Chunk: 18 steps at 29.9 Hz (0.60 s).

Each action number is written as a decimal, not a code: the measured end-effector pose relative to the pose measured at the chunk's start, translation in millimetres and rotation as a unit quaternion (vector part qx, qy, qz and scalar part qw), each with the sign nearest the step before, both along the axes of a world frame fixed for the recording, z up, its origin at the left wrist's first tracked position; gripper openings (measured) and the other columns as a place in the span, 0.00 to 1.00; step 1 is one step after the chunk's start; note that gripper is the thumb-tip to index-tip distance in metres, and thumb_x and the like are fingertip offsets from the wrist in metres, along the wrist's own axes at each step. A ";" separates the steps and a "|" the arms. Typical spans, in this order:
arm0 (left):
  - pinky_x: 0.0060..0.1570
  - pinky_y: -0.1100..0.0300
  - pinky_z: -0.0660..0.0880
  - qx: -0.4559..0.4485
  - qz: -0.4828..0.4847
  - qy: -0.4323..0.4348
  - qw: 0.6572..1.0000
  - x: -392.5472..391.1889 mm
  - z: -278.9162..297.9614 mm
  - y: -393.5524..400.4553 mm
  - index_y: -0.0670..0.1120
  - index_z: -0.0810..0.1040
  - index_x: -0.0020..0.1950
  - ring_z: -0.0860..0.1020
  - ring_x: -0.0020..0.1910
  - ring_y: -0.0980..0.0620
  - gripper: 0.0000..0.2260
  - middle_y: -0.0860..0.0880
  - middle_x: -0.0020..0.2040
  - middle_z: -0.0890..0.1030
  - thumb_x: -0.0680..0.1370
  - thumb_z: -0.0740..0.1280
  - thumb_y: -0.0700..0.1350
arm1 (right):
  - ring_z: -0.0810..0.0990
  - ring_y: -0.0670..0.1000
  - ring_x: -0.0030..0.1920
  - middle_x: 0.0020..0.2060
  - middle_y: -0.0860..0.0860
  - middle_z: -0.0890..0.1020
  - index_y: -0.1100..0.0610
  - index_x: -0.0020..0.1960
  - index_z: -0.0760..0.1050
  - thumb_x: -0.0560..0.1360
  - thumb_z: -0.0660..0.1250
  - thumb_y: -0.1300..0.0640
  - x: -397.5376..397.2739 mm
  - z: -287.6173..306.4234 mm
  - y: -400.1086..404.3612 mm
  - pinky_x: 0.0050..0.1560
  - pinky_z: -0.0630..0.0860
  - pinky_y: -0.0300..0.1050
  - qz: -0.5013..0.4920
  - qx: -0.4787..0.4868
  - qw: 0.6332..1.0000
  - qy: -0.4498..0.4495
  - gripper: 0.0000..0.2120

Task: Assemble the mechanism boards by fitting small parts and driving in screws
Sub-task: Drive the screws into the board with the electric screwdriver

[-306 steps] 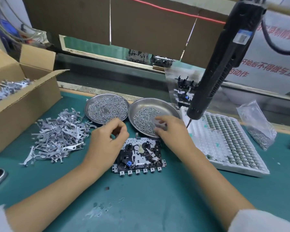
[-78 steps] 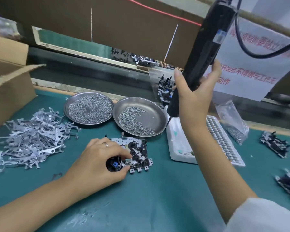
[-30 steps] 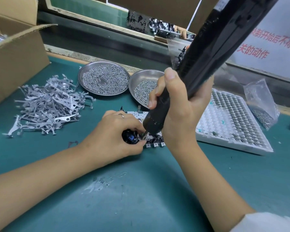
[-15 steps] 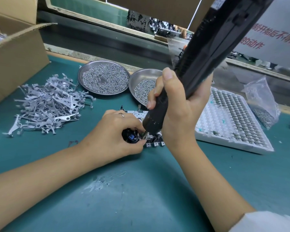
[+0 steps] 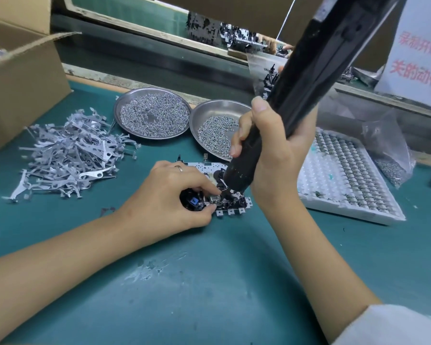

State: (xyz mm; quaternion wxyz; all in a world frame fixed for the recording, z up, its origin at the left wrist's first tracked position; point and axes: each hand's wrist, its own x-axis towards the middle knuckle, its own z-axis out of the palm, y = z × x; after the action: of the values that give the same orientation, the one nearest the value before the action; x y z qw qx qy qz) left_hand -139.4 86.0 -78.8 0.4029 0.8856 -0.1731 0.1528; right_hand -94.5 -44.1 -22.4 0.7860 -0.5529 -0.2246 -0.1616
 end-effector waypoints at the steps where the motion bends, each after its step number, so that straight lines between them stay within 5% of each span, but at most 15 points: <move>1: 0.54 0.58 0.67 0.001 0.002 -0.002 1.000 0.3 -0.3 -0.2 0.51 0.84 0.43 0.76 0.41 0.59 0.09 0.57 0.38 0.82 0.64 0.72 0.48 | 0.68 0.52 0.20 0.23 0.48 0.71 0.55 0.46 0.63 0.74 0.63 0.64 0.0 0.2 -0.6 0.25 0.67 0.40 0.005 0.001 1.000 0.000 0.09; 9: 0.53 0.56 0.69 0.021 -0.007 -0.014 1.000 0.3 1.1 1.5 0.51 0.84 0.45 0.75 0.40 0.61 0.10 0.59 0.38 0.81 0.64 0.73 0.49 | 0.76 0.52 0.30 0.34 0.53 0.75 0.57 0.55 0.63 0.74 0.67 0.59 -4.5 1.8 -9.5 0.35 0.74 0.47 -0.023 -0.041 0.998 -0.031 0.14; 11: 0.53 0.61 0.68 0.014 -0.009 -0.014 1.000 -0.1 2.8 1.0 0.51 0.84 0.47 0.76 0.40 0.61 0.12 0.59 0.38 0.81 0.65 0.73 0.51 | 0.76 0.47 0.40 0.41 0.52 0.73 0.59 0.62 0.60 0.74 0.64 0.58 -4.2 1.8 -15.3 0.45 0.74 0.43 -0.096 -0.033 0.991 -0.089 0.20; 14: 0.47 0.73 0.69 -0.058 0.021 -0.022 0.998 0.5 6.2 2.0 0.50 0.83 0.49 0.78 0.40 0.61 0.10 0.59 0.37 0.81 0.69 0.70 0.48 | 0.70 0.39 0.41 0.40 0.48 0.68 0.61 0.56 0.65 0.74 0.59 0.62 -7.0 -5.9 -24.0 0.46 0.67 0.34 -0.287 -0.021 0.944 -0.164 0.11; 16: 0.44 0.70 0.72 -0.130 0.078 -0.021 0.988 4.9 7.7 6.6 0.53 0.82 0.50 0.79 0.40 0.60 0.07 0.58 0.40 0.82 0.73 0.68 0.48 | 0.72 0.43 0.39 0.40 0.49 0.72 0.59 0.50 0.71 0.75 0.59 0.63 -19.5 -23.2 -24.5 0.44 0.68 0.36 -0.287 -0.133 0.929 -0.189 0.05; 18: 0.46 0.69 0.73 -0.184 0.123 -0.030 0.975 10.3 7.2 11.8 0.56 0.79 0.50 0.78 0.41 0.64 0.06 0.58 0.40 0.81 0.78 0.65 0.45 | 0.77 0.53 0.42 0.42 0.54 0.79 0.61 0.50 0.78 0.75 0.64 0.58 -33.7 -44.3 -21.2 0.45 0.73 0.44 -0.228 -0.359 0.877 -0.224 0.09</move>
State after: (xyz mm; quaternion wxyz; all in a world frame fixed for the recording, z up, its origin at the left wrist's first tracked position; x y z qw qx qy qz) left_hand -129.1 97.8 -71.6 0.5319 0.8057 -0.0432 0.2569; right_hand -128.2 -65.3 -66.7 0.4039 -0.7816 -0.3053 -0.3643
